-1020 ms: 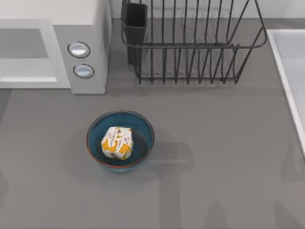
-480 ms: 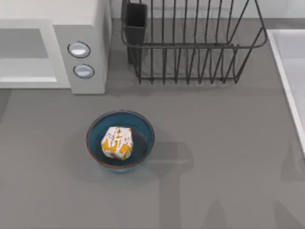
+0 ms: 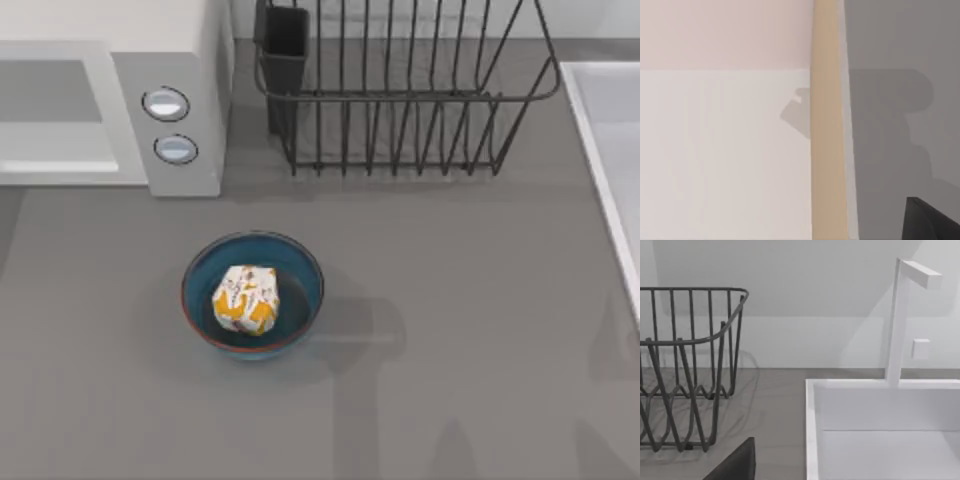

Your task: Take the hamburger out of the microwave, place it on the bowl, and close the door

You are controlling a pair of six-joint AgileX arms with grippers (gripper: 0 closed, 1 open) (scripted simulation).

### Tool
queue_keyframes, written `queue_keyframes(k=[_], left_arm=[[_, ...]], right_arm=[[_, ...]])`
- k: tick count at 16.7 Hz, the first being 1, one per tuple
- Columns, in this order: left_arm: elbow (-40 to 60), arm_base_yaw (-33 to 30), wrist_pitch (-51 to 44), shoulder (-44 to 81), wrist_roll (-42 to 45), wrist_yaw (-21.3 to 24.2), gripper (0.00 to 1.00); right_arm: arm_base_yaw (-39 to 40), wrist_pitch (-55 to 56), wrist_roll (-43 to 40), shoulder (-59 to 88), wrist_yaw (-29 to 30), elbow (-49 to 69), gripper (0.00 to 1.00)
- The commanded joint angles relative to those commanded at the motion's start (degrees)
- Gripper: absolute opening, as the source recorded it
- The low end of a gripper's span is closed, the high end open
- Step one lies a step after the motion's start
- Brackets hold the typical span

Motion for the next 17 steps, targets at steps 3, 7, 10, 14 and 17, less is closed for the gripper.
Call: queue_keyframes(k=[3,7,10,14,17], left_arm=[[0.02,-0.13,-0.19,-0.33,-0.04,0.06,0.00],[-4.19,-2.51,2.05,-4.35,-2.62,-1.15,0.00],[-12.67,-6.23,5.57,-10.83,-6.66,-3.04,0.00],[-20.81,-10.28,9.60,-17.80,-11.13,-5.04,0.00],[-21.36,-10.64,9.94,-18.33,-11.52,-5.22,0.00]], right_arm=[[0.00,0.00,0.00,0.00,0.00,0.00,1.00],[0.00,0.00,0.00,0.00,0.00,0.00,1.00],[0.00,0.00,0.00,0.00,0.00,0.00,1.00],[0.00,0.00,0.00,0.00,0.00,0.00,1.00],[0.00,0.00,0.00,0.00,0.00,0.00,1.00]])
